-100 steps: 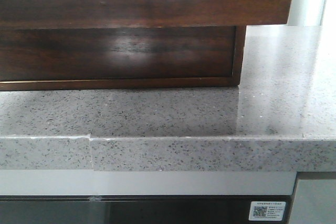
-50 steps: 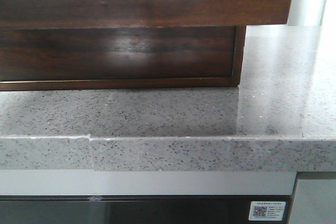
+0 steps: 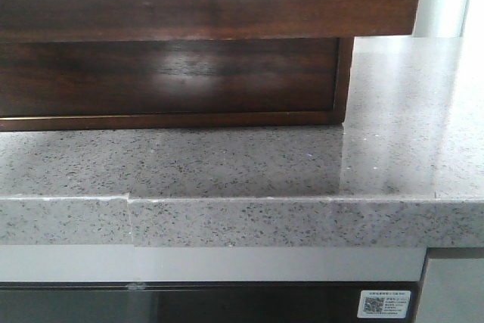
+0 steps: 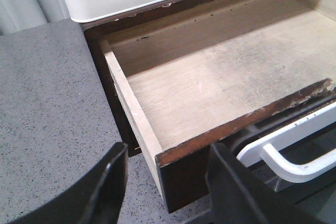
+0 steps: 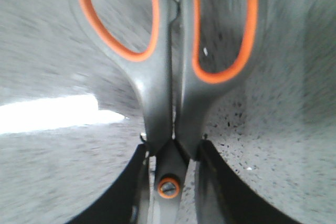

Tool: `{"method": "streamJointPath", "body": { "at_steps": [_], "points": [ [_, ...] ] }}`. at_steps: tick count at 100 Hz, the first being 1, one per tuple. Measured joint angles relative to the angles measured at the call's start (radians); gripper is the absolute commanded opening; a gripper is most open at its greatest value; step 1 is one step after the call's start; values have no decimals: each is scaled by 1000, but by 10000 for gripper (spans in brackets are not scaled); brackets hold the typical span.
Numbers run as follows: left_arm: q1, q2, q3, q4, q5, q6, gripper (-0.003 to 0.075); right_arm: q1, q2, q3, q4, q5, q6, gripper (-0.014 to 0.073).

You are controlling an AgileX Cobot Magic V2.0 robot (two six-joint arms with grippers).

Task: Put scissors in drawer with both arms
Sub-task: 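Lift the scissors with the right gripper and carry them over the drawer, then lower the scissors into the open drawer and open the right gripper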

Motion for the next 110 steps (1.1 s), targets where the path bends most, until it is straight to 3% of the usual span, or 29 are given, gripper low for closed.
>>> {"method": "streamJointPath", "body": {
  "at_steps": [24, 46, 70, 96, 110],
  "points": [
    [0, 0, 0, 0, 0, 0, 335, 102, -173, -146, 0, 17, -32, 19],
    [0, 0, 0, 0, 0, 0, 335, 266, -329, -250, 3, 17, -113, 19],
    [0, 0, 0, 0, -2, 0, 335, 482, -414, -262, 101, -18, -322, 19],
    [0, 0, 0, 0, -2, 0, 335, 700, -406, -262, 239, -17, -691, 19],
    [0, 0, 0, 0, -2, 0, 335, 780, -361, -262, 255, -17, -764, 19]
  ]
}}
